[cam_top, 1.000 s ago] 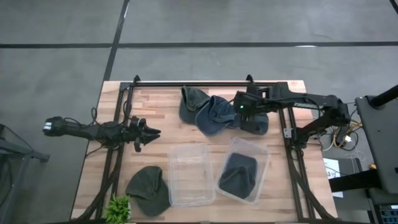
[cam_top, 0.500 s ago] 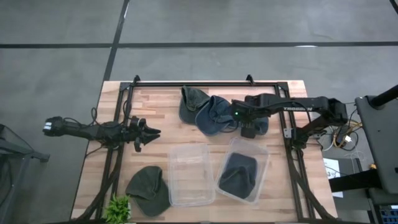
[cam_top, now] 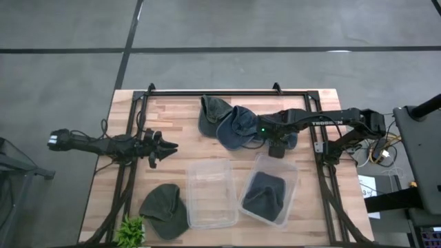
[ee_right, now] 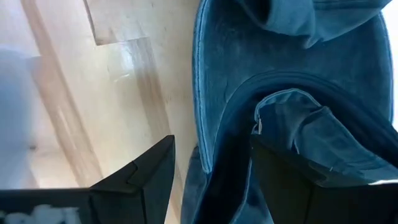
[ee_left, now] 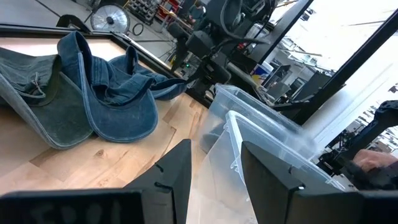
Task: Pick & Place hat
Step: Put the right blue cap into the right transparent container
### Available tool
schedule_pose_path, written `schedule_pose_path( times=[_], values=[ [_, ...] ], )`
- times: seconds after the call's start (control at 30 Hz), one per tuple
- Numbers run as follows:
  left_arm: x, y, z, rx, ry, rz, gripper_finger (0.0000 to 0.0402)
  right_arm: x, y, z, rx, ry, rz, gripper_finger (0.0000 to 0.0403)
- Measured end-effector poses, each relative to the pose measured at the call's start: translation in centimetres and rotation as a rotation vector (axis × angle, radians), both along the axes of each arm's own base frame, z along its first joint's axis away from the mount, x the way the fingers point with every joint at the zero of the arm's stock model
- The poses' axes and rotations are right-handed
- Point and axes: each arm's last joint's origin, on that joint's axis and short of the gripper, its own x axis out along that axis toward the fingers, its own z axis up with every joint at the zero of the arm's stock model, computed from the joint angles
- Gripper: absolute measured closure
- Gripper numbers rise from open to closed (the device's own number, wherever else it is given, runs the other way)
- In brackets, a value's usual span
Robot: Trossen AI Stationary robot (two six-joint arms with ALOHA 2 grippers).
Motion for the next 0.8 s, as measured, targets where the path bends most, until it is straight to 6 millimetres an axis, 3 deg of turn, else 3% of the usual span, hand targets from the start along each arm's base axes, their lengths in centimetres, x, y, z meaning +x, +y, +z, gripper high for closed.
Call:
schedule_pose_path(
  times=[0.23, 0.5, 0.8],
  values=[
    [0.0, 0.0, 0.0, 0.000, 0.000, 0.000, 0.0268, 0.4, -0.1, 0.5, -0.029, 0.006, 0.034, 0.0200],
    [0.0, 0.0, 0.0, -0.001, 0.000, 0.000, 0.0268, 1.3, -0.5, 3.2, -0.098, -0.037, 0.054, 0.0200],
    [0.0, 0.0, 0.0, -0.003, 0.000, 0.000, 0.0268, 0.4, -3.6, 3.4, -0.014, -0.021, -0.024, 0.0200]
  ],
)
